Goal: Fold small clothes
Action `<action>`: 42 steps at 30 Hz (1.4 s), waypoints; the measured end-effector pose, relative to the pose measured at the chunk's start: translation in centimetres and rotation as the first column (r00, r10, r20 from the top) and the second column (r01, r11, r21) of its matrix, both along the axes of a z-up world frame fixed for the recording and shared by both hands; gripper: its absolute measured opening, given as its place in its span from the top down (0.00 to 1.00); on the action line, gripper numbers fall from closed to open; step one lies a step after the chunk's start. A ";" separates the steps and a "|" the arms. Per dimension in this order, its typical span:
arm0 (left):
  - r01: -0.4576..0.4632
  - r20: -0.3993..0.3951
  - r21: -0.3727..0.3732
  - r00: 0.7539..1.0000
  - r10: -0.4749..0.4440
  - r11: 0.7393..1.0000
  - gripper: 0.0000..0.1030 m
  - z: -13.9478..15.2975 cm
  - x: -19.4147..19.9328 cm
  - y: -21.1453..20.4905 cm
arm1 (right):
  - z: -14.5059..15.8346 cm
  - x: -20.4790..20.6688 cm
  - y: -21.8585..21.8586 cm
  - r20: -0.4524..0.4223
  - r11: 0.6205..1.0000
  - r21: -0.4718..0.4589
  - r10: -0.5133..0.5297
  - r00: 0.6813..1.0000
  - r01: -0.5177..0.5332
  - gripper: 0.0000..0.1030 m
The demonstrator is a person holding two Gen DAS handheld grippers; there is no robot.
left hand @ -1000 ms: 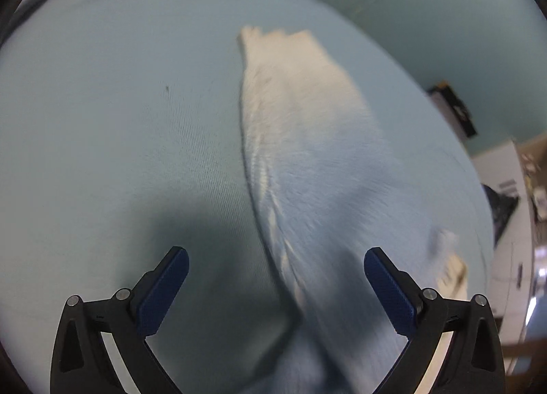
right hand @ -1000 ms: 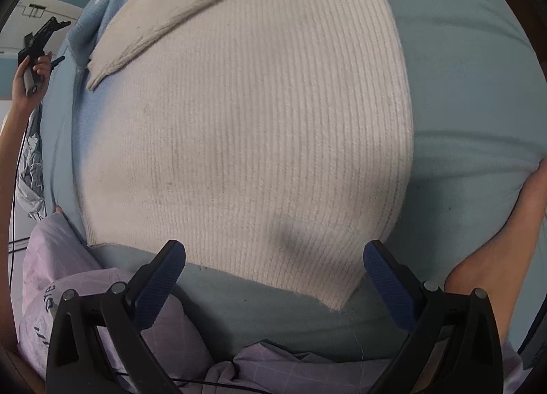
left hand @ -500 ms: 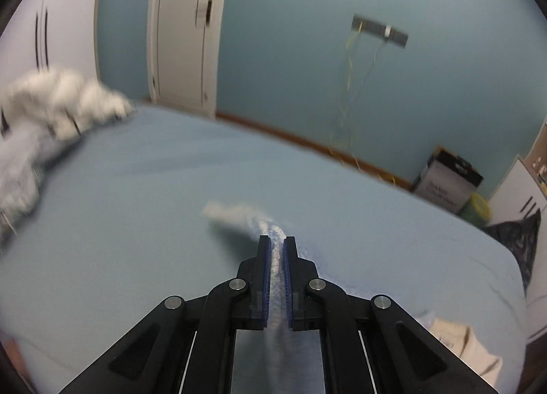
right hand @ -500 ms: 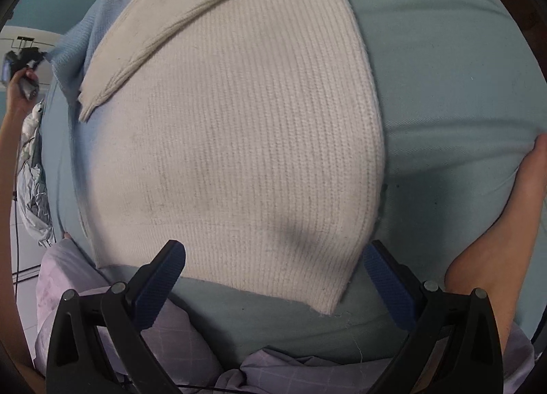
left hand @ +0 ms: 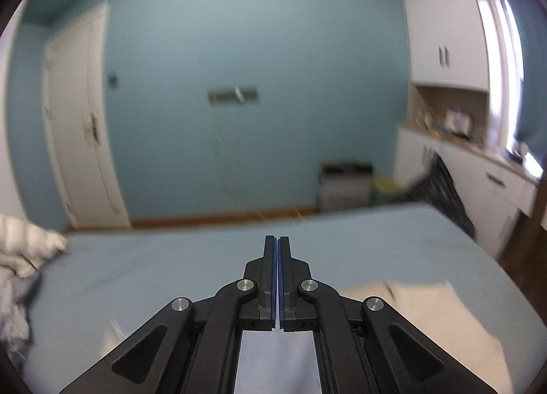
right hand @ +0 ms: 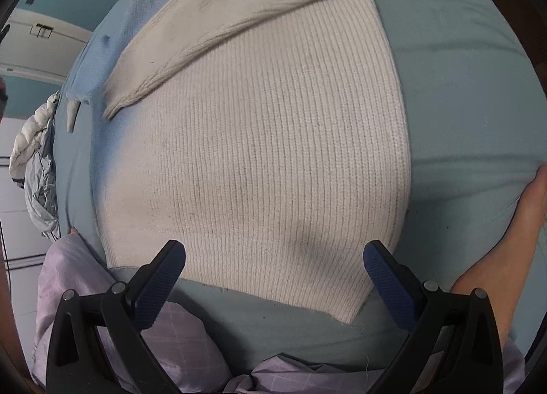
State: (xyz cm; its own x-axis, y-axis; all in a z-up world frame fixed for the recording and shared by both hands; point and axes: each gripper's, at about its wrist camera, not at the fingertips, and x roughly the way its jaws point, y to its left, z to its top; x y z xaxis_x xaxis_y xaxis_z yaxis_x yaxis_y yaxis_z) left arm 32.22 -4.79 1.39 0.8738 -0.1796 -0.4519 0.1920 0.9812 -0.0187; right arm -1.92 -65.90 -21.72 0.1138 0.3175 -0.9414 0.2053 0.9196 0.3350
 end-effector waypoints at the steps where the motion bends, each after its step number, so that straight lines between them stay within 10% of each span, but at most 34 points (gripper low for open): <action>1: 0.005 -0.067 -0.032 0.998 -0.007 0.999 1.00 -1.4 0.3 0.4 | -0.2 0.0 0.0 -0.007 1.000 0.009 -0.010 1.000 0.010 0.01; 6: -0.152 -0.460 -0.236 0.887 0.027 0.960 1.00 -12.1 3.2 9.1 | 0.0 -0.3 0.0 -0.010 1.000 0.015 -0.011 1.000 0.011 0.01; 15: -0.515 -0.632 -0.267 0.732 0.255 0.815 0.93 -20.8 1.7 24.4 | -1.5 0.5 1.4 -0.067 1.000 -0.005 0.011 0.998 -0.012 0.01; 16: -0.533 -0.645 -0.284 0.721 0.252 0.797 0.76 -21.5 1.8 24.9 | -1.7 0.6 1.8 -0.074 1.000 -0.012 0.024 0.997 -0.025 0.01; 17: -0.559 -0.657 -0.307 0.710 0.253 0.770 0.35 -21.7 2.1 26.2 | -1.8 0.6 2.1 -0.079 0.999 -0.016 0.033 0.996 -0.034 0.01; 19: -0.627 -0.652 -0.334 0.693 0.308 0.704 0.00 -22.1 2.0 28.8 | -2.1 0.6 2.6 -0.087 0.998 -0.027 0.051 0.995 -0.054 0.01; 24: -0.724 -0.660 -0.442 0.662 0.354 0.530 0.00 -23.1 2.6 32.5 | -2.7 0.7 3.3 -0.110 0.997 -0.044 0.066 0.992 -0.071 0.01; 29: -0.744 -0.675 -0.497 0.655 0.340 0.447 0.01 -24.8 4.9 33.4 | -3.7 0.1 2.3 -0.150 0.998 -0.054 0.033 0.988 -0.041 0.01; 33: -0.713 -0.665 -0.523 0.684 0.299 0.468 0.22 -26.3 7.3 30.0 | -3.6 0.0 1.2 -0.160 0.998 -0.063 -0.012 0.987 0.002 0.01; 35: -0.723 -0.711 -0.400 0.633 0.307 0.563 0.91 -26.8 8.5 27.9 | -3.3 0.2 0.9 -0.148 0.998 -0.059 -0.033 0.988 0.024 0.01; 37: -0.719 -0.679 -0.254 0.609 0.409 0.647 0.91 -25.6 8.3 26.2 | -3.1 0.4 0.5 -0.140 0.998 -0.053 -0.041 0.989 0.034 0.01; 42: -0.649 -0.520 -0.270 0.720 0.459 0.711 0.93 -17.6 6.4 25.2 | -3.0 0.1 0.6 -0.133 0.999 -0.049 -0.023 0.991 0.017 0.01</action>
State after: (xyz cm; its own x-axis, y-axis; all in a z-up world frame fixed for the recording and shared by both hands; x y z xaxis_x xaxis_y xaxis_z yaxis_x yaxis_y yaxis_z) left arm 38.61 20.43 -16.24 0.6345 0.0330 -0.7722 -0.5029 0.7763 -0.3801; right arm -1.78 -65.27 -24.69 -0.0084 0.2712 -0.9625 0.2637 0.9291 0.2595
